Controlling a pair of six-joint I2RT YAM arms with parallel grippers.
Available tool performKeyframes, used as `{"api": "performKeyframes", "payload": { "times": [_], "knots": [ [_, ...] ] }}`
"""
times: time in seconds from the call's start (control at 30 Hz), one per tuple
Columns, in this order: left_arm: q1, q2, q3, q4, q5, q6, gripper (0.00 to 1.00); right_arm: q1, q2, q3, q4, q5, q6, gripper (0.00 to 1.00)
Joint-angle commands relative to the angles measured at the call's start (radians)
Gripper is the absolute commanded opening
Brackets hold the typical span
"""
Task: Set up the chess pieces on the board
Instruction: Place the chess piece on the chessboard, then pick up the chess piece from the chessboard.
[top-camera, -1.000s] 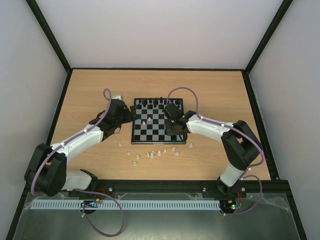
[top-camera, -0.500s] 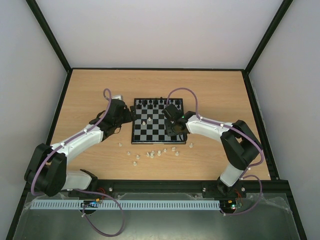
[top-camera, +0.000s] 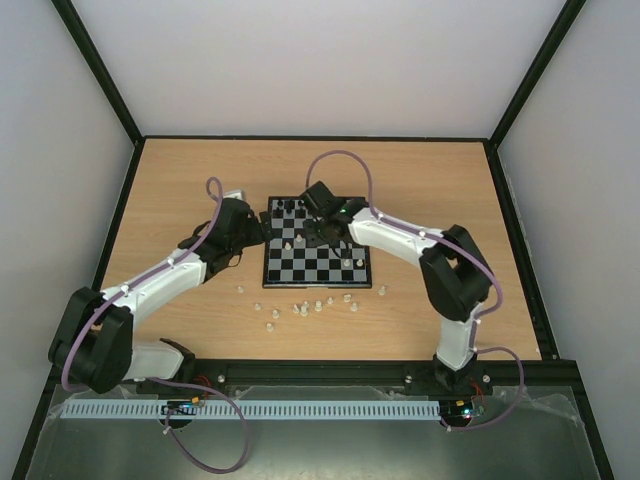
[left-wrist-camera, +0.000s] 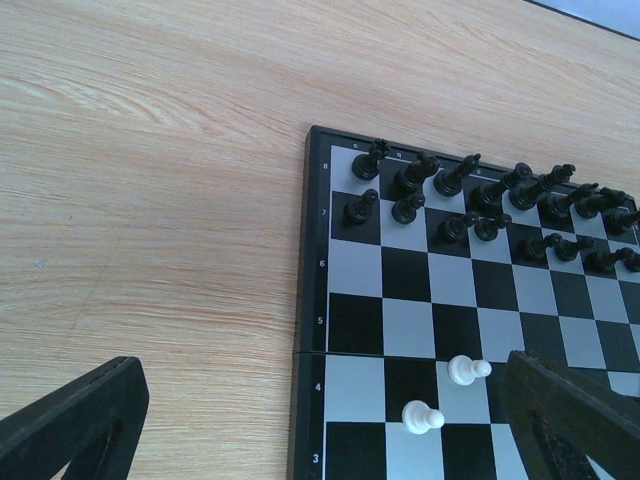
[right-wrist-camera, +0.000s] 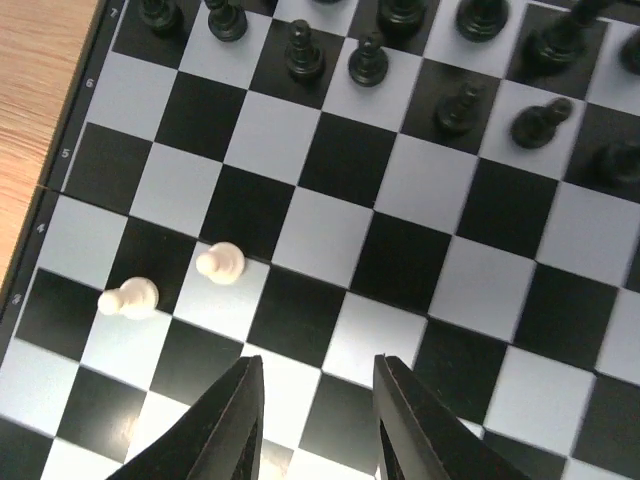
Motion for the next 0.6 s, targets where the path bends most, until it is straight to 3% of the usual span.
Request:
{"api": "performKeyframes", "payload": {
  "times": [0.0, 0.27, 0.57],
  "knots": [
    [-0.005, -0.042, 0.021, -0.021, -0.031, -0.008, 0.99, 0.013, 0.115, 0.099, -0.07, -0.017, -0.021, 0.31],
    [-0.004, -0.105, 0.001, -0.02, -0.054, -0.017, 1.0, 0.016, 0.235, 0.258, -0.104, -0.041, -0.023, 0.31],
    [-0.004, -0.109, 0.003, -0.023, -0.049, -0.016, 1.0, 0.019, 0.292, 0.311, -0.111, -0.058, -0.025, 0.31]
  ]
}}
